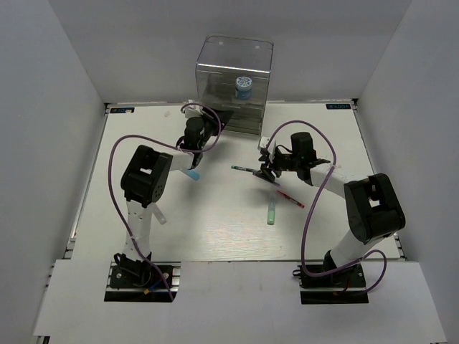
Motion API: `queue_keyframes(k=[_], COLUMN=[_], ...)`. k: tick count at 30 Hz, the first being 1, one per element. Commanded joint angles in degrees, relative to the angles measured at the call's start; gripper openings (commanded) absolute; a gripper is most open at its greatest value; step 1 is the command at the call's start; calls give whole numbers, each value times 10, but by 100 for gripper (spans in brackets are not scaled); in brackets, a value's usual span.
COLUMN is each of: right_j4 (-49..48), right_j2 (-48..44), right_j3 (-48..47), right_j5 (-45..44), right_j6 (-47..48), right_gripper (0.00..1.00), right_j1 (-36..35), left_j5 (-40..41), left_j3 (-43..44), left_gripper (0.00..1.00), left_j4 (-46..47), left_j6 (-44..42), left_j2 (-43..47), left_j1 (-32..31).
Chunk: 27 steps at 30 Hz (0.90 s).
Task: Sort the stationery into containers
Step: Open the drawer in the storage box.
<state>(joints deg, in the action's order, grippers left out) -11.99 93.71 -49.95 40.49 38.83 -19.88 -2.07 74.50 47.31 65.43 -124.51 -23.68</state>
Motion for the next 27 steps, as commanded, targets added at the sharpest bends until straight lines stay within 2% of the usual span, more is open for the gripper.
queue_keyframes(k=[1, 5, 9, 13, 21, 27], right_j4=[-8, -13, -16, -19, -20, -21], right_j2=[-7, -5, -1, 1, -2, -4], right_j3=[-15, -17, -16, -15, -11, -11], right_j5=[2, 3, 1, 3, 2, 2], right_j6=[-2, -5, -7, -8, -11, -12], right_gripper=[63, 63, 63, 63, 63, 63], right_j1=[3, 3, 1, 3, 5, 4], left_j5=[7, -4, 9, 21, 31, 31], left_j3=[25, 35, 35, 41, 71, 92], left_gripper=[59, 59, 73, 74, 74, 64], left_j4=[-39, -69, -81, -81, -98, -112], left_j6=[-2, -2, -2, 10, 36, 36], left_j2=[-6, -11, -11, -16, -45, -57], left_j1=[3, 3, 3, 3, 8, 8])
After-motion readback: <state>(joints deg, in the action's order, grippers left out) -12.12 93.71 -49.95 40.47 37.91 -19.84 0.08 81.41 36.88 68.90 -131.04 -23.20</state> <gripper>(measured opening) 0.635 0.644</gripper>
